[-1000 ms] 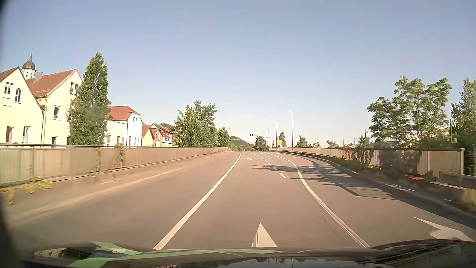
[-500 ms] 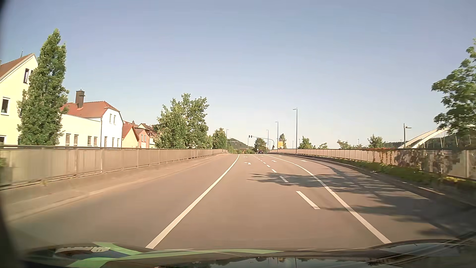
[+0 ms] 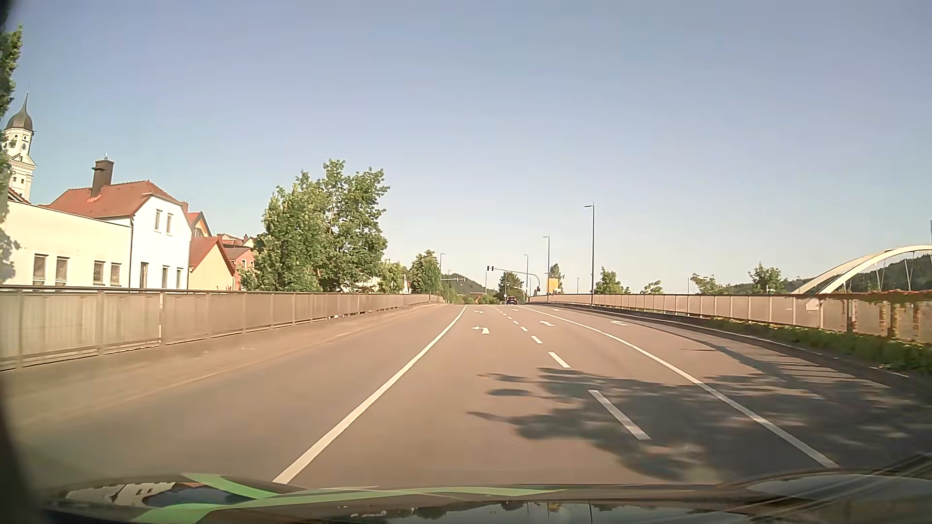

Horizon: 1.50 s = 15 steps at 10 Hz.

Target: Follow the waypoints while adhering to traffic rules and regulations

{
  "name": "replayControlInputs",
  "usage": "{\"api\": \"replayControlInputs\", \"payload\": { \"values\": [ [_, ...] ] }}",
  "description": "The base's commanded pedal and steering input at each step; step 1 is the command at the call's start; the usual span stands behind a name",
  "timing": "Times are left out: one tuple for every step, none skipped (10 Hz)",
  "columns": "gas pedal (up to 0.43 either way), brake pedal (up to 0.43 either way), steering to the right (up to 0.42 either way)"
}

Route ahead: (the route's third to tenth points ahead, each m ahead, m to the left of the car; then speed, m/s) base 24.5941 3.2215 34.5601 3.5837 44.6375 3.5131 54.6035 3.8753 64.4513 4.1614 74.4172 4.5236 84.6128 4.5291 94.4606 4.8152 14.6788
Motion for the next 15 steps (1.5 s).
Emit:
{"api": "replayControlInputs", "payload": {
  "values": [
    [0.098,0.0,-0.004],
    [0.079,0.0,-0.006],
    [0.039,0.0,-0.008],
    [0.0,0.0,-0.009],
    [0.0,0.0,-0.009],
    [0.0,0.0,-0.009],
    [0.0,0.0,-0.008],
    [0.0,0.0,-0.008],
    [0.0,0.0,-0.007],
    [0.0,0.0,-0.008],
    [0.0,0.0,-0.008],
    [0.0,0.0,-0.007],
    [0.0,0.0,-0.007],
    [0.008,0.0,-0.007],
    [0.02,0.0,-0.007]
  ]
}}
